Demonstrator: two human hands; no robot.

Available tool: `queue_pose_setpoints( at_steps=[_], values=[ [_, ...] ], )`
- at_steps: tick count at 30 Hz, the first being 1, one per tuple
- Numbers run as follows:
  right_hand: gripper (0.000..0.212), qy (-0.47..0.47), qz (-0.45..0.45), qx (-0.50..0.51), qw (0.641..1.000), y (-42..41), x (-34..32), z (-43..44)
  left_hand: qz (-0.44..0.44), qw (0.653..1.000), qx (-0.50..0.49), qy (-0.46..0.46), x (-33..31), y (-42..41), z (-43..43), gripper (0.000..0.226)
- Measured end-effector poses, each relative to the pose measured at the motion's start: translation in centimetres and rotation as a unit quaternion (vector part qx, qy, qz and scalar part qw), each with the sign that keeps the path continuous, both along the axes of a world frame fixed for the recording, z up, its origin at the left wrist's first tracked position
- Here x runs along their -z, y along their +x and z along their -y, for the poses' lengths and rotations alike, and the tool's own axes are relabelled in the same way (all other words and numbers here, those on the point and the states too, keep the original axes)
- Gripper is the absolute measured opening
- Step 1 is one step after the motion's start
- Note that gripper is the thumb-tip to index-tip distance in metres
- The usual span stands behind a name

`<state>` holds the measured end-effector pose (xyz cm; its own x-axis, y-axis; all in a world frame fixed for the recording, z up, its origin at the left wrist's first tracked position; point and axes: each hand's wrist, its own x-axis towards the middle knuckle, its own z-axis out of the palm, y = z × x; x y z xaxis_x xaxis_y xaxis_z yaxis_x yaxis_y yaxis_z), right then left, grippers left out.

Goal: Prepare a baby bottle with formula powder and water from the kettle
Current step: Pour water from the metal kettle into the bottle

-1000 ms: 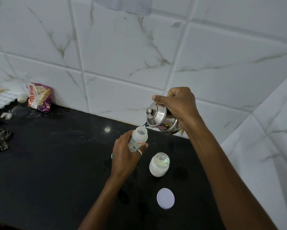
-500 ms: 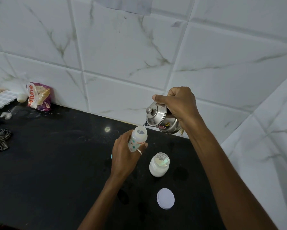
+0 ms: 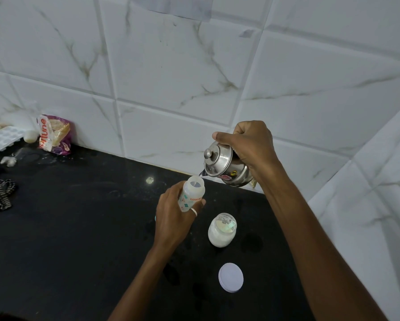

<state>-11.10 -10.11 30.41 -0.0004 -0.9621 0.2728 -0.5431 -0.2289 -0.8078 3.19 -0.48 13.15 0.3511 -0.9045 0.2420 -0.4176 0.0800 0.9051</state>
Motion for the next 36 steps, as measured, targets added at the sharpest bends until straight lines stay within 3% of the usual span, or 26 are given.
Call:
queue_pose_setpoints(
  at_steps=[36],
  values=[
    [0.054,-0.007,-0.01,0.001,1.0,-0.12,-0.42,-0.1,0.009,1.0,-0.004,-0.007,-0.01,-0.12,-0.13,0.057]
  ],
)
